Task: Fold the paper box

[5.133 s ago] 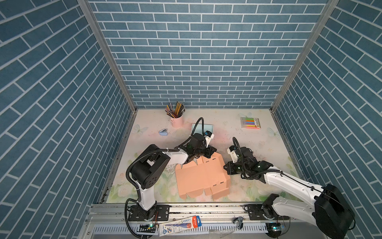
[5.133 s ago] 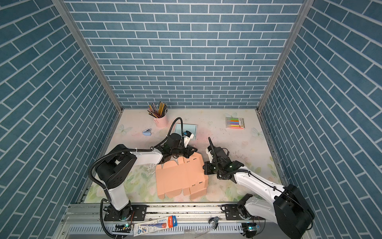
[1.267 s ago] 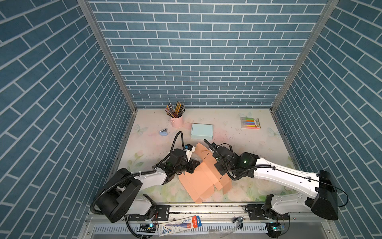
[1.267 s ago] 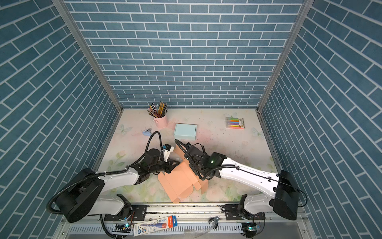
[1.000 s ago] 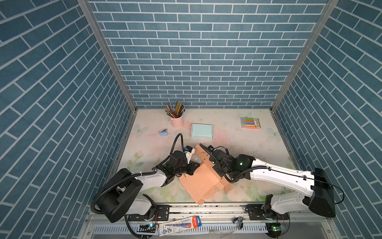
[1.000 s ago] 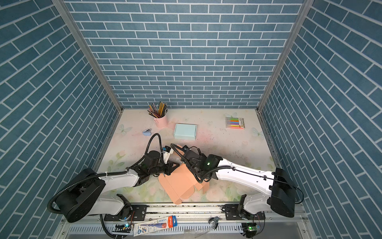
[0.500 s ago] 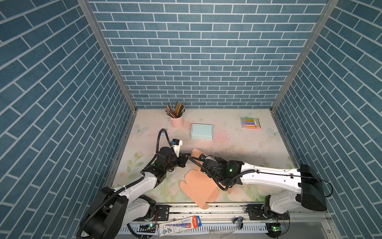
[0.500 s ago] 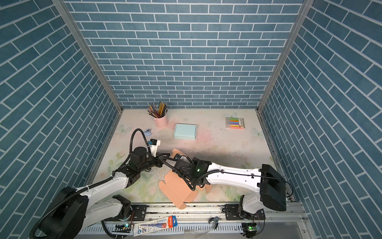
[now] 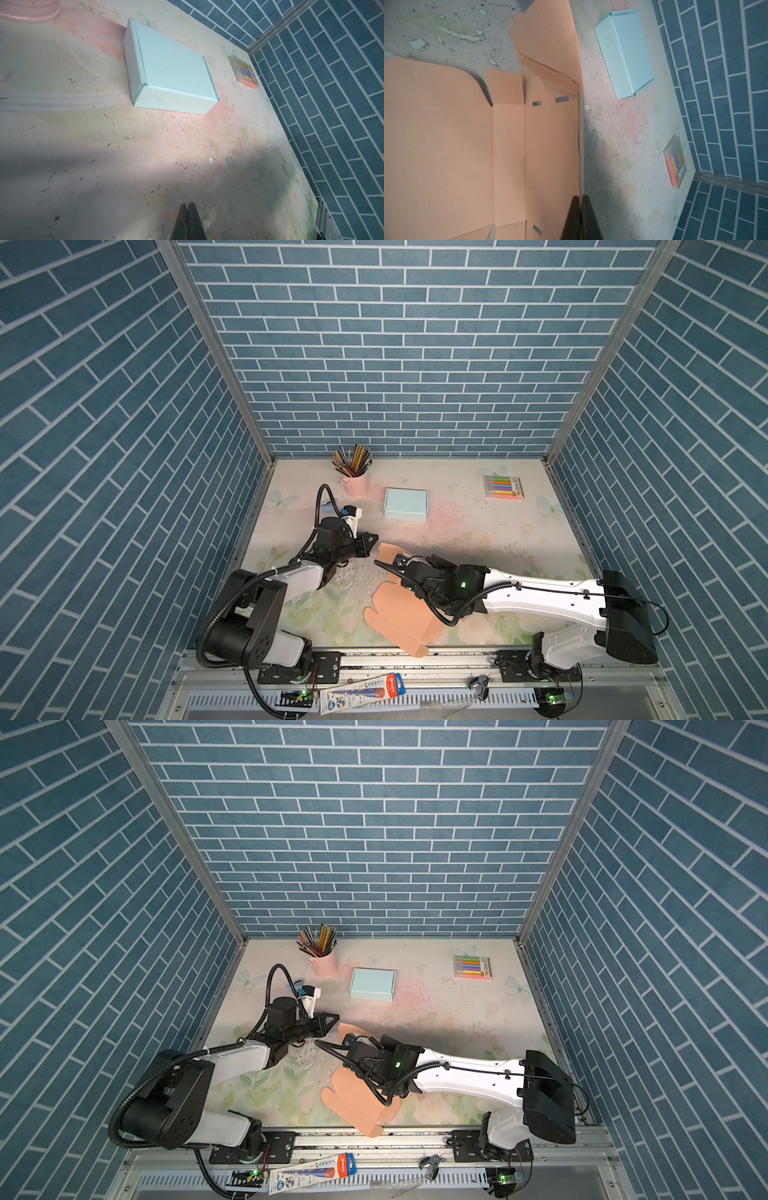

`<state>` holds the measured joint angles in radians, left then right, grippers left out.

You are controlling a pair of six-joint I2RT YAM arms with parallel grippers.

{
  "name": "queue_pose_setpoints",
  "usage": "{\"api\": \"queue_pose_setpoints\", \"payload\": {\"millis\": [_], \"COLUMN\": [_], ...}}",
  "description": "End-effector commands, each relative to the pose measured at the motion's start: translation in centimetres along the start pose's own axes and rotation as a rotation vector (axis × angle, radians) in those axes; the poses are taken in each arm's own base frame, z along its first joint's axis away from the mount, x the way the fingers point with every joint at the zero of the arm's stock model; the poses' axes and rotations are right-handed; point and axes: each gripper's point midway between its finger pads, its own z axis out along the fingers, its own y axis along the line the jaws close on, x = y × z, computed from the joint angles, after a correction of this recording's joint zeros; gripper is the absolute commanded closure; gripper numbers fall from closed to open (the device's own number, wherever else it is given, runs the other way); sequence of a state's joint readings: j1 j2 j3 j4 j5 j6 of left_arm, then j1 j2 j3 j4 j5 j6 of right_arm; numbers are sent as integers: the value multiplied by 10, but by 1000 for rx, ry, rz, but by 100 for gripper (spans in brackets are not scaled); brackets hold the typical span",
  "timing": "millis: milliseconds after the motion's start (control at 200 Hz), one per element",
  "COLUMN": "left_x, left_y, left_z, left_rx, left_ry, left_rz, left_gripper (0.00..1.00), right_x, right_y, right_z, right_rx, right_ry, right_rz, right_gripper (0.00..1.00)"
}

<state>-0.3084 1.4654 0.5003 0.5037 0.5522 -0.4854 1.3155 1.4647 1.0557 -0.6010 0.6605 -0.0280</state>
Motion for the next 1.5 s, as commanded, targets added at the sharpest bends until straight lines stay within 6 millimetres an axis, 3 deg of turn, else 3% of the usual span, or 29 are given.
{"api": "queue_pose_setpoints", "payload": {"millis": [0, 335, 870, 1110, 1355, 1495], "left_x": [-9, 8, 51, 66, 84, 97], "left_y": [-14, -31, -59, -65, -76, -80], "left_z": [6, 13, -2, -5, -11, -19], "left_rx": [92, 170, 214, 238, 275, 280], "left_ry": [-12, 31, 77, 88, 92, 75], "left_rz": [41, 67, 77, 103, 147, 185], "left_gripper": [99, 95, 94, 93, 86, 72], "right_x": [-11, -18, -5, -6, -11, -12], "right_y": [-8, -8, -16, -17, -10, -8], "right_z": [0, 12, 28, 22, 17, 16], "right_rx": [60, 92, 166, 179, 185, 177], "right_ry": [-36, -51, -34, -116, -176, -197], "right_rz": [-51, -111, -157, -148, -188, -196], "right_gripper": [100, 100, 100, 100, 100, 100]}}
